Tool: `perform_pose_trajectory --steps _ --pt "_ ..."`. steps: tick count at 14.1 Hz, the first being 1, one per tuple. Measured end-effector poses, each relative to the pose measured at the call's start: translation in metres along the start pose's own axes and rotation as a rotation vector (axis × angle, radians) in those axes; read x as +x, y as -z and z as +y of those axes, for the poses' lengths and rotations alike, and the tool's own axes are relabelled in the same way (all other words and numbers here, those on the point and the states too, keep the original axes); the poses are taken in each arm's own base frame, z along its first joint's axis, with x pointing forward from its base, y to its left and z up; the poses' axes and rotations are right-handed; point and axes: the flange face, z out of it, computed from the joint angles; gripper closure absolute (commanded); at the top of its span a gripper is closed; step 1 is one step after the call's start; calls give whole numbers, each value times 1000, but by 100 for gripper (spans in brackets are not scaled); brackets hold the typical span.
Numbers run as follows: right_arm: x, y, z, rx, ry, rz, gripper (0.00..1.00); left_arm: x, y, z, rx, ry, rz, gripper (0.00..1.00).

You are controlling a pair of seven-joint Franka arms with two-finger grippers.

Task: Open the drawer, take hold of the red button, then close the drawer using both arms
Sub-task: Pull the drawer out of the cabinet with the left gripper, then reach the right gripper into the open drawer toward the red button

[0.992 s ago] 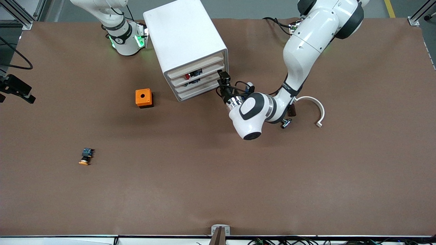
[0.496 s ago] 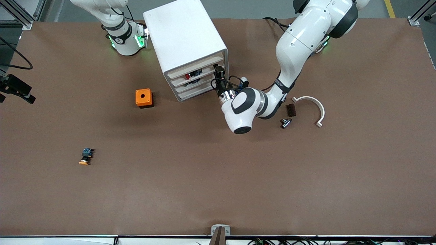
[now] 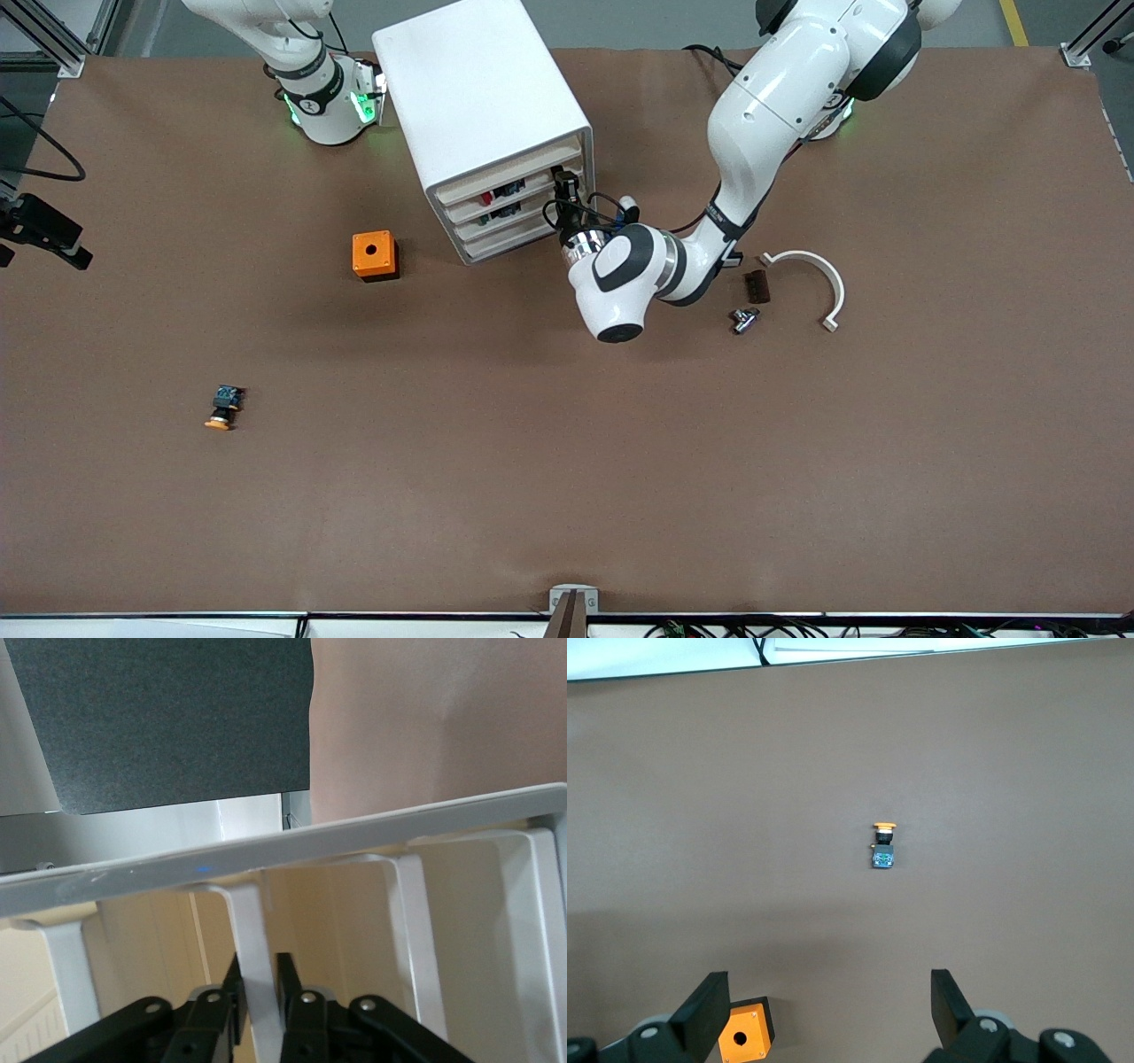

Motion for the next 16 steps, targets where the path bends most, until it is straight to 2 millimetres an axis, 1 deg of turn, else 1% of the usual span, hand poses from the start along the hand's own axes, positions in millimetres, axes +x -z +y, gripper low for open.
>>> perform_pose_trajectory --steps 5,8,10,13,16 --pt "0 0 0 0 -1 0 0 0 1 1 1 28 -2 89" --pt "0 0 2 0 -7 -2 0 4 10 2 -3 31 -16 87" --pt "0 0 3 0 -8 -2 0 10 26 5 -11 35 -46 86" --pt "1 -2 0 0 -4 -5 0 24 63 11 -32 40 -136 84" --pt "8 -19 -8 2 5 -26 0 39 96 17 -45 48 -223 83"
